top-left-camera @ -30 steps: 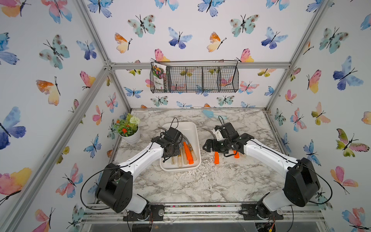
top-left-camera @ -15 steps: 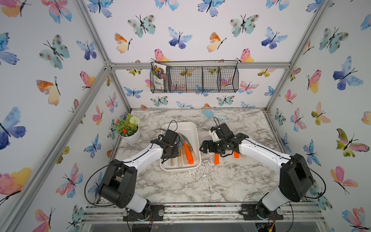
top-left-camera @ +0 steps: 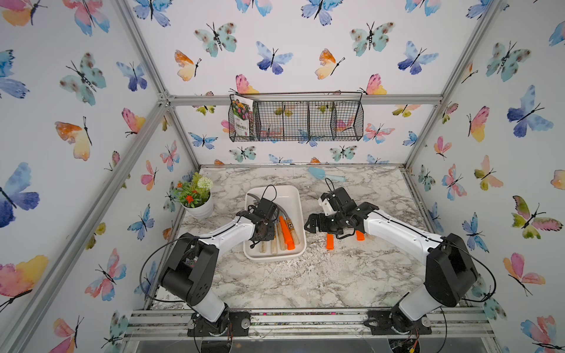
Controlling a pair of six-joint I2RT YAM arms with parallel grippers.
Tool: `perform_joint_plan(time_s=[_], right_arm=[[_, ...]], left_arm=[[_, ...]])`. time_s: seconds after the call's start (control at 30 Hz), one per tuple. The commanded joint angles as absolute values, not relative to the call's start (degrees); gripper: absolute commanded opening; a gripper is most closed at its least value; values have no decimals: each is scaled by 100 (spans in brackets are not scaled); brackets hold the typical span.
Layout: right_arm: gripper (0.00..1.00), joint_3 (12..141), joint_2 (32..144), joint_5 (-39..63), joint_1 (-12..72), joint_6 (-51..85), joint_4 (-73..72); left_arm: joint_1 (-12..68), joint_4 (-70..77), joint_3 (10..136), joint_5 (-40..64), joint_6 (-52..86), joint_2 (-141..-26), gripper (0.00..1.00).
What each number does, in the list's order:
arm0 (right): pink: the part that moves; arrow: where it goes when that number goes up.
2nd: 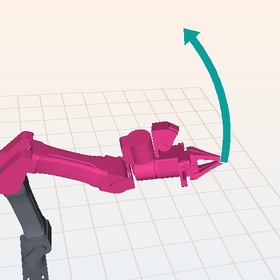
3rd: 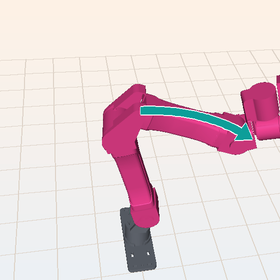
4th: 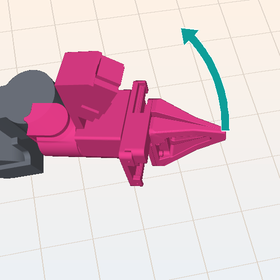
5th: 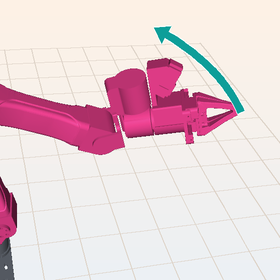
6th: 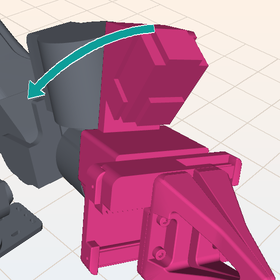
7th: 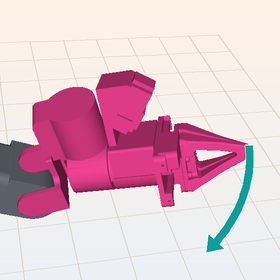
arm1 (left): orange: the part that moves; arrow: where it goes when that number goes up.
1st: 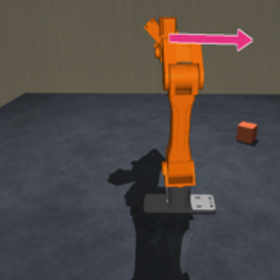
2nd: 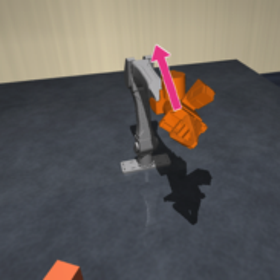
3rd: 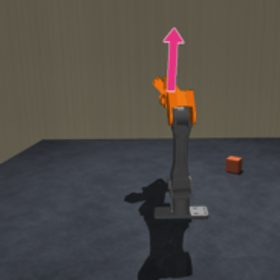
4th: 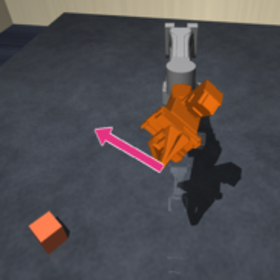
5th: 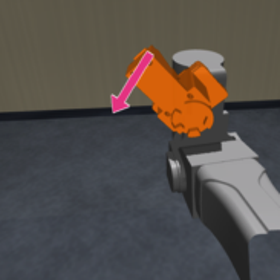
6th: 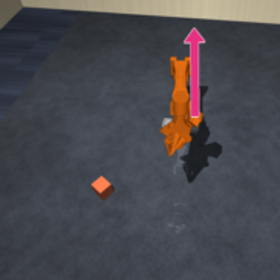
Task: Put small sickles into storage boxes
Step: Place the sickle in the storage box, then pick up the sickle at the center of the board.
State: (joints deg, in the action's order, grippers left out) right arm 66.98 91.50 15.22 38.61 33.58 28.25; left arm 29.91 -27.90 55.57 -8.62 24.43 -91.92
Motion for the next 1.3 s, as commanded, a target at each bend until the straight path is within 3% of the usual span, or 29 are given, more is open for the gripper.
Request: perform_joint_plan(time_s=[0.0,0.27,0.57,1.07,1.27], right_arm=[[98,6724,9077,1457,3877,3278,2947],[98,6806,9123,1435,3876,3270,2957],[98,6846,9197,1264,3876,3305,3022],[98,7570,10113,-34,3876,3460,4294],[98,7530,10369,-156,3876,3537,4395]], left_arm=[[3128,-2609,5457,-734,2294,-9324,11],[3130,-2539,5314,-598,2026,-9362,20],[3131,-2821,5573,-458,2029,-8795,56],[3173,-3210,5990,19,1863,-7754,99],[3184,-2913,5821,843,1594,-7313,98]])
